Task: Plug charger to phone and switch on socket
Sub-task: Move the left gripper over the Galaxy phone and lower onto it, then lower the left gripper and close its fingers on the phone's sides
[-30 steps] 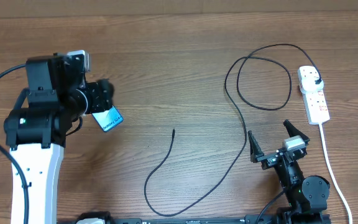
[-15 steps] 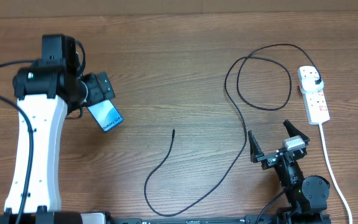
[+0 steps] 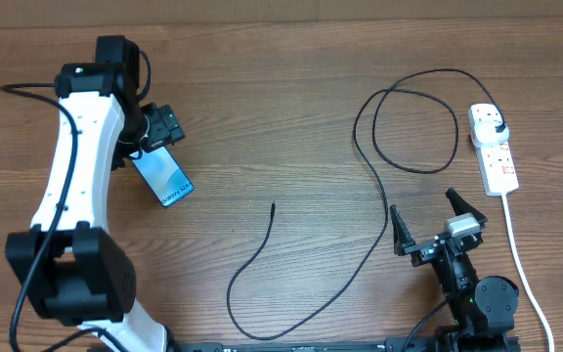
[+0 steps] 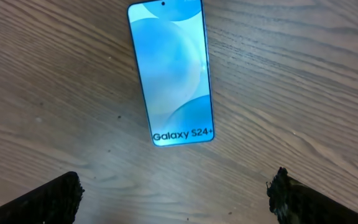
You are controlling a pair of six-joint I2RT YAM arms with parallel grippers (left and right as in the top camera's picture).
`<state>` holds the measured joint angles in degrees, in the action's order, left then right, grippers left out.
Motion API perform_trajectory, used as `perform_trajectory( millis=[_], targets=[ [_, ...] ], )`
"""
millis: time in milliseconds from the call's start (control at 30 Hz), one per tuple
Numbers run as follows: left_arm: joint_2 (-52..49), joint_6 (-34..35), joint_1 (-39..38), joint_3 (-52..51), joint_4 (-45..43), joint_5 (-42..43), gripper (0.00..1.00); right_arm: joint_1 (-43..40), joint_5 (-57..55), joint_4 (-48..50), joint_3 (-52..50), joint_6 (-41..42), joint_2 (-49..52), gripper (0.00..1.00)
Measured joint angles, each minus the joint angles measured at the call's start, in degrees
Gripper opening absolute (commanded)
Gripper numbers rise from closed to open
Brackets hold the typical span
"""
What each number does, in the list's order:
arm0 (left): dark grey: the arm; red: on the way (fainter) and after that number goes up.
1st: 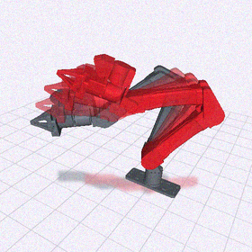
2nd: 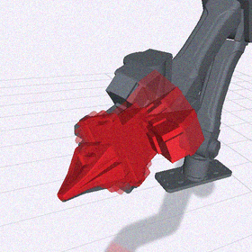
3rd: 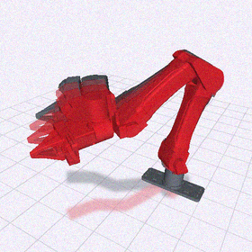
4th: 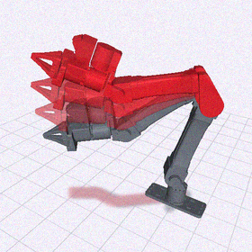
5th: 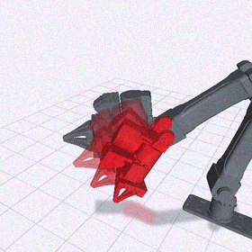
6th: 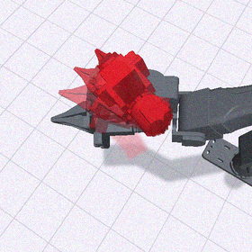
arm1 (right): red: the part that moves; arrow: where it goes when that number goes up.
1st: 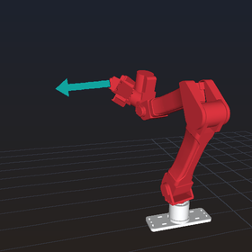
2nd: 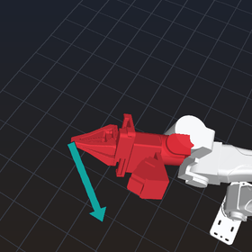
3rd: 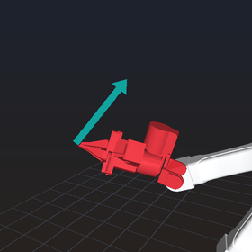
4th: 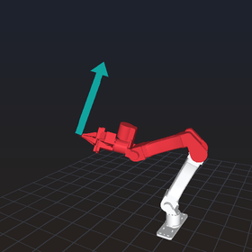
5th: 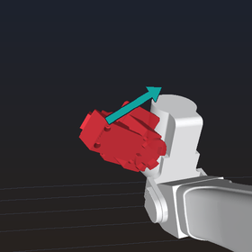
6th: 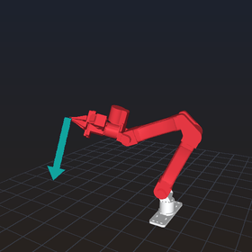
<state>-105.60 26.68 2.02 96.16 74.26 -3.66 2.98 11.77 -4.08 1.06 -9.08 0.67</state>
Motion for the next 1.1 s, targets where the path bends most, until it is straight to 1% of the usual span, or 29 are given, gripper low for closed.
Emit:
perform_trajectory(
  millis=[367, 633, 767, 1100],
  targets=[
    [-6.43, 0.04, 0.00, 0.00, -2.71, 0.20, 1.00, 0.00, -0.02, 0.02, 0.00, 0.02, 0.00, 1.00],
    [-8.90, 3.17, 0.00, -2.32, -6.05, -0.24, 1.00, -0.02, -0.02, 0.02, 0.00, 0.02, 0.00, 1.00],
    [-8.92, 4.94, 0.00, -5.07, -10.16, -1.42, 1.00, 0.00, -0.02, -0.02, 0.00, 0.00, 0.00, 1.00],
    [-8.92, 5.44, 0.00, -14.71, -20.28, -1.79, 1.00, -0.02, 0.00, 0.04, 0.00, 0.02, -0.02, 1.00]
  ],
)
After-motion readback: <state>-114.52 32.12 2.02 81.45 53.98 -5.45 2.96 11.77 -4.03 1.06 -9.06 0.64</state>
